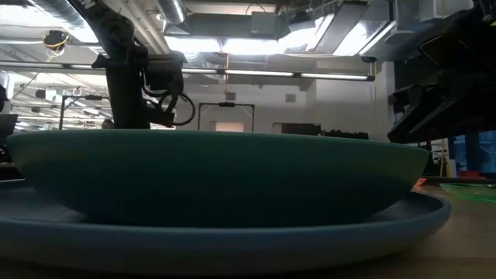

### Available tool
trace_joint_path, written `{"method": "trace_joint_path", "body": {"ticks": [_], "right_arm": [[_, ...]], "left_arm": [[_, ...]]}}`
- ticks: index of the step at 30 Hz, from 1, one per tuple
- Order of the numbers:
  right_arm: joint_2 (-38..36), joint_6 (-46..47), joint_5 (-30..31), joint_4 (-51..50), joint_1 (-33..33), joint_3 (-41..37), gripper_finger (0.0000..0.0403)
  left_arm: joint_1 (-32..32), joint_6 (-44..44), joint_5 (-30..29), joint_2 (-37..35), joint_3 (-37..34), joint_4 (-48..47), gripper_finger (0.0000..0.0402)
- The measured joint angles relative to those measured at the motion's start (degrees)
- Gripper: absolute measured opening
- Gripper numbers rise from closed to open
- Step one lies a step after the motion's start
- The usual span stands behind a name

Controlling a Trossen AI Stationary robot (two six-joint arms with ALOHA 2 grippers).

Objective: Stack plastic plates
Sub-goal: Stack the left orange plate on the light pink plate

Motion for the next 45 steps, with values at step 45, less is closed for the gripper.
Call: {"method": "trace_joint_path", "body": {"ticks": [45], "right_arm": [[0.0,0.0,1.0,0.3,0.0,0.0,0.0144]], "left_arm": [[-3.4,6.7,0.3,-4.9,-4.0,9.4,0.0002]]}}
